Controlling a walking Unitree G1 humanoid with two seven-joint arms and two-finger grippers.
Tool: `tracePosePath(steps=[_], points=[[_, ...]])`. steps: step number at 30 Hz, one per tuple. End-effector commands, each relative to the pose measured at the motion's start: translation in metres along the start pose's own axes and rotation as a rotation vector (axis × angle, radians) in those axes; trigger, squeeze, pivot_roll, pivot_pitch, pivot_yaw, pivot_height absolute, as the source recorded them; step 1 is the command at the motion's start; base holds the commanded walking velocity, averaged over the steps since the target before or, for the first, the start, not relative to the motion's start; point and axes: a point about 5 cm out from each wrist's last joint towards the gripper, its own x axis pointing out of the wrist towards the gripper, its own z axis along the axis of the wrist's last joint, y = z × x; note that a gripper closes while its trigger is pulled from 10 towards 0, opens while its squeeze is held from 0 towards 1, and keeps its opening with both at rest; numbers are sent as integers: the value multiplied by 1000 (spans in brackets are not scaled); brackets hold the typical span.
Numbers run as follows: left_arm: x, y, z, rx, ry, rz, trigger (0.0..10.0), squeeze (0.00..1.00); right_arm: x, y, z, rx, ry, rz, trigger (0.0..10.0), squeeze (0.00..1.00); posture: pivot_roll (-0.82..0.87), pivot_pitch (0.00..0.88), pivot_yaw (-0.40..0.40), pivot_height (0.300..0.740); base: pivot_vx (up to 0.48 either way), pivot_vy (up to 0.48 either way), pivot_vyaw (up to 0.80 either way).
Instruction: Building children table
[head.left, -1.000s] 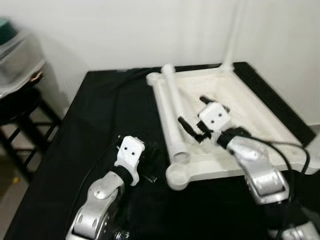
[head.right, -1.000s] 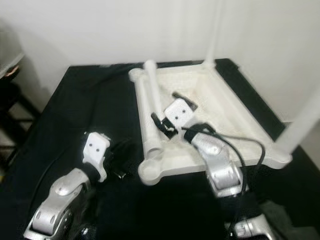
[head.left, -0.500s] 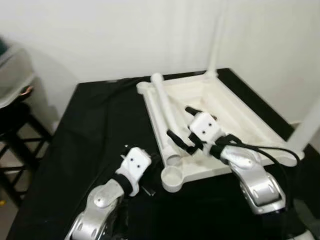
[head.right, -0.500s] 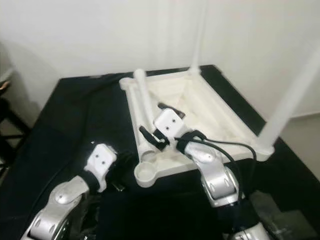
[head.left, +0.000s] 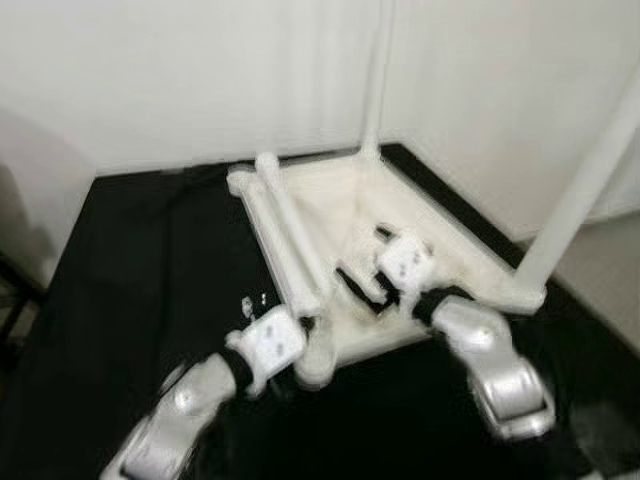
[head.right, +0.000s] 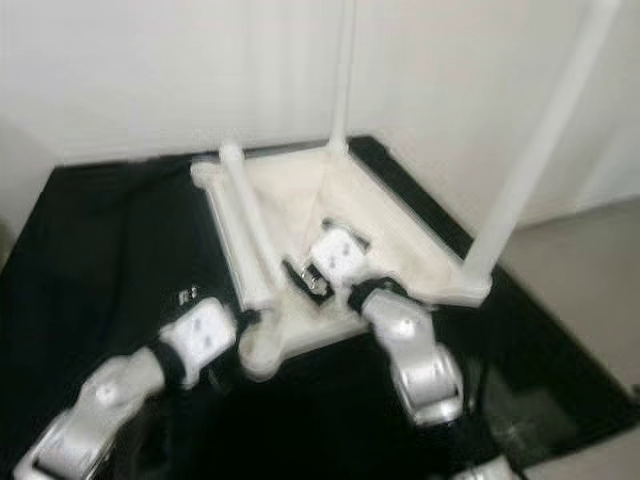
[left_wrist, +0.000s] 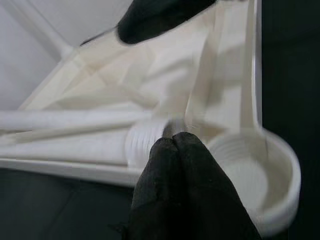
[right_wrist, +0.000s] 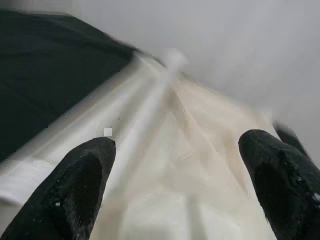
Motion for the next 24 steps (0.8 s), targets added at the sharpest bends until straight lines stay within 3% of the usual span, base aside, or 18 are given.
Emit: tracePosePath(steps=[1, 3, 7, 13, 16, 24], points=[[1, -1, 2, 65, -1, -33, 10000, 1000, -4, -13, -15, 34, 91, -94, 10000, 0, 6, 83, 40, 740, 0, 0, 0], [1, 0, 3, 89, 0, -42, 10000, 1000, -5, -16, -19, 49, 113, -117, 10000, 0, 6, 83, 40, 740, 0, 0, 0], [6, 5, 9, 243, -11, -66, 10000, 1000, -19, -29, -43, 164, 241, -234, 10000, 0, 6, 82, 41, 740, 0, 0, 0], [15, 10, 17, 370, -37, -47, 10000, 1000, -29, -20, -52, 304, 267, -223, 10000, 0, 0, 79, 41, 740, 0, 0, 0], [23, 11, 22, 416, -54, -47, 10000, 1000, -32, 3, -43, 448, 138, -87, 10000, 0, -3, 78, 40, 740, 0, 0, 0], [31, 11, 23, 473, -53, -85, 10000, 1000, -57, 32, -38, 528, -7, 129, 10000, 0, -13, 86, 46, 740, 0, 0, 0]])
